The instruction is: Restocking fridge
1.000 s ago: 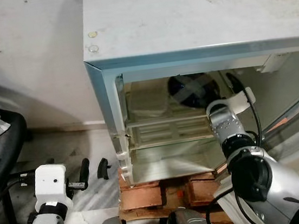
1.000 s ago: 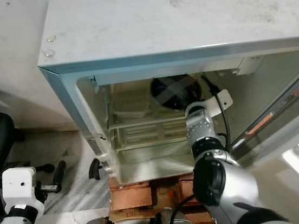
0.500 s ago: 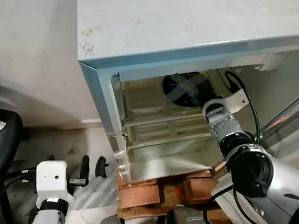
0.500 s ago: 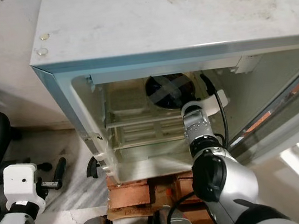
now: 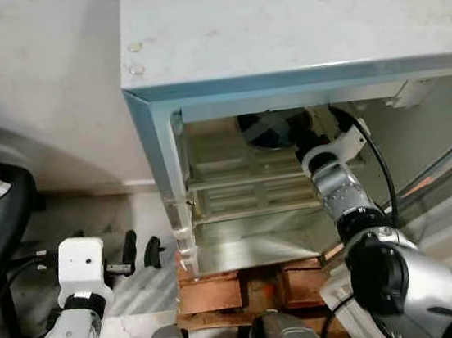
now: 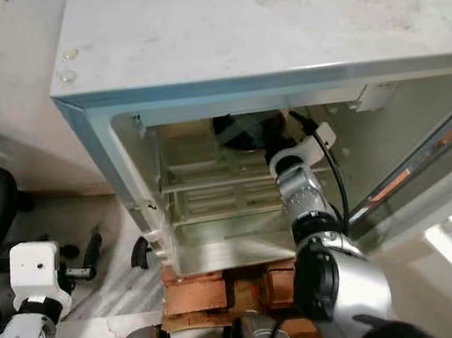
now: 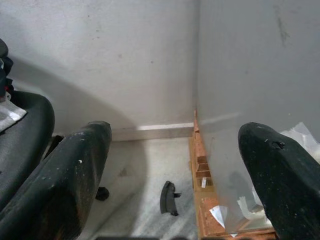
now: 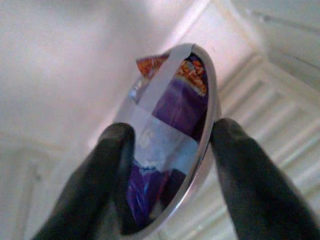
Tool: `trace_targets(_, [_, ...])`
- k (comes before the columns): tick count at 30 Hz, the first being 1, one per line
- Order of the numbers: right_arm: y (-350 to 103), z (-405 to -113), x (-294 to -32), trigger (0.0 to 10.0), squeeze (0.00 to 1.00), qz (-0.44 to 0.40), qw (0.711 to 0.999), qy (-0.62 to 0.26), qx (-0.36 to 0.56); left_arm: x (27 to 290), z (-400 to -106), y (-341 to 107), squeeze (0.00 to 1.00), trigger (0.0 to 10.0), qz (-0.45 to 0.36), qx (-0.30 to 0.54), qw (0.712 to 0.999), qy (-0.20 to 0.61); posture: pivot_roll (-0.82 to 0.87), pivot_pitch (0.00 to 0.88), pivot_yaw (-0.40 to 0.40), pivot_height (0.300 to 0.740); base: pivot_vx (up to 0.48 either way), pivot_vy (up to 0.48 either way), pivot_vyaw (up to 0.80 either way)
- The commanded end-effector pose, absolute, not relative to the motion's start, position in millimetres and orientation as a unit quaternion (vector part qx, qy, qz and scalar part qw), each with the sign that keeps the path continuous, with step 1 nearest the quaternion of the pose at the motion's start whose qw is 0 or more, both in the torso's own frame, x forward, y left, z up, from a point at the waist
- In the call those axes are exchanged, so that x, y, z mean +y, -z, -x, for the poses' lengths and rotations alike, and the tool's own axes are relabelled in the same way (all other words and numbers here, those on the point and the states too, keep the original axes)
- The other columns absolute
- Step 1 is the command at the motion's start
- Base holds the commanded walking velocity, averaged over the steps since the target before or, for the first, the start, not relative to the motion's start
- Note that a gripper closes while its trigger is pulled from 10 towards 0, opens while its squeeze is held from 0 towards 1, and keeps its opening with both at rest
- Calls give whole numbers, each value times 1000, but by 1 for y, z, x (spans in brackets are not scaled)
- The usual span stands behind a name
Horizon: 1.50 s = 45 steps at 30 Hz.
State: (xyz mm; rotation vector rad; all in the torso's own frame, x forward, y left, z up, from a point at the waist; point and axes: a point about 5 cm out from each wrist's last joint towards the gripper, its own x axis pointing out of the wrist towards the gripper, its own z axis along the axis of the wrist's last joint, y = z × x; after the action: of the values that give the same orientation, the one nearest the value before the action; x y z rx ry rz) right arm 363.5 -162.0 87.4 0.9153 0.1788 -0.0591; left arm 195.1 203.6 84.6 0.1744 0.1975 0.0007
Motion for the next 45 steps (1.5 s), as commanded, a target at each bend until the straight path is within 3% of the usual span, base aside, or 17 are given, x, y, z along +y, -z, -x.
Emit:
trace_targets(1, [-81, -356, -169, 10000, 1000, -415, 904, 26, 97, 204, -194, -81, 0, 10000, -91, 104, 990, 1, 163, 136, -93, 740, 0, 0, 0])
trace_targets(11, [-77, -340, -179, 10000, 1000, -330, 939, 17, 91, 203, -201, -81, 0, 10000, -97, 100, 990, 9, 148, 121, -82, 740, 0, 0, 0])
trace_targets(16, [-90, -324, -178, 10000, 1000, -197, 978, -35, 53, 202, -207, -85, 0, 10000, -93, 84, 992, 1, 129, 116, -84, 740, 0, 0, 0])
trace_targets(27, [-116, -285, -161, 10000, 1000, -83, 993, -80, -32, 196, -224, -97, 0, 10000, -102, 53, 993, 10, 76, 122, -68, 740, 0, 0, 0])
trace_targets(28, [-116, -282, -161, 10000, 729, -84, 993, -79, -36, 195, -225, -96, 0, 10000, -102, 54, 993, 13, 71, 120, -67, 740, -259, 0, 0])
trace_targets(29, [-117, -280, -160, 10000, 729, -86, 992, -79, -38, 194, -225, -96, 0, 10000, -102, 55, 993, 14, 70, 119, -67, 740, -259, 0, 0])
trace_targets(30, [-118, -276, -161, 10000, 635, -90, 992, -75, -40, 192, -226, -95, 0, 10000, -101, 55, 993, 17, 69, 120, -65, 740, -266, 0, 0])
trace_targets(31, [-118, -275, -161, 10000, 635, -90, 992, -74, -39, 192, -226, -95, 0, 10000, -100, 56, 993, 17, 69, 120, -65, 740, -266, 0, 0])
trace_targets(32, [-117, -272, -162, 10000, 122, -90, 993, -72, -37, 191, -227, -93, 0, 10000, -101, 58, 993, 19, 69, 115, -69, 740, -304, 0, 0])
trace_targets(34, [-116, -269, -162, 10000, 122, -89, 993, -66, -31, 190, -227, -92, 0, 10000, -101, 58, 993, 20, 69, 115, -69, 740, -304, 0, 0])
trace_targets(35, [-115, -267, -163, 10000, 0, -85, 994, -63, -29, 189, -228, -92, 0, 10000, -101, 58, 993, 21, 68, 112, -69, 740, -300, 0, 0])
trace_targets(45, [-111, -262, -158, 10000, 0, -84, 995, -53, -21, 188, -237, -90, 0, 10000, -104, 56, 992, 36, 61, 69, -51, 740, -326, 0, 0])
